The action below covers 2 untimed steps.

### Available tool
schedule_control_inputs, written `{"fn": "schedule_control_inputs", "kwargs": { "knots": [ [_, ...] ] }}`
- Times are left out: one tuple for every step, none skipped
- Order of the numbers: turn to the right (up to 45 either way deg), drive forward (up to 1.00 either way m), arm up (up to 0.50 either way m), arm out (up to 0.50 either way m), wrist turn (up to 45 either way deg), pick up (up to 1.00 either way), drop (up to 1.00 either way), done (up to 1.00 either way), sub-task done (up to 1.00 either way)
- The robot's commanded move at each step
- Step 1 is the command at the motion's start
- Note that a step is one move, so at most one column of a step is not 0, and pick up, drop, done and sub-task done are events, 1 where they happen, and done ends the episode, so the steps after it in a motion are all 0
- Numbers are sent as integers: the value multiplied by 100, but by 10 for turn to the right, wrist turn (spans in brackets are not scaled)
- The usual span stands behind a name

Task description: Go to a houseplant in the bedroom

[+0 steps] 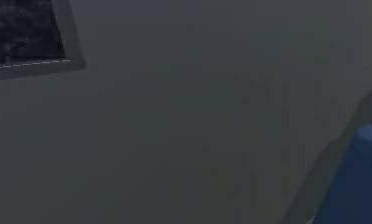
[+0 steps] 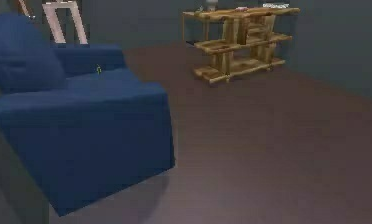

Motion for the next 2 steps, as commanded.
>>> {"fn": "schedule_control_inputs", "kwargs": {
  "knots": [
    [450,0,0,0,0,0,0,0,0],
    [450,0,0,0,0,0,0,0,0]
  ]
}}
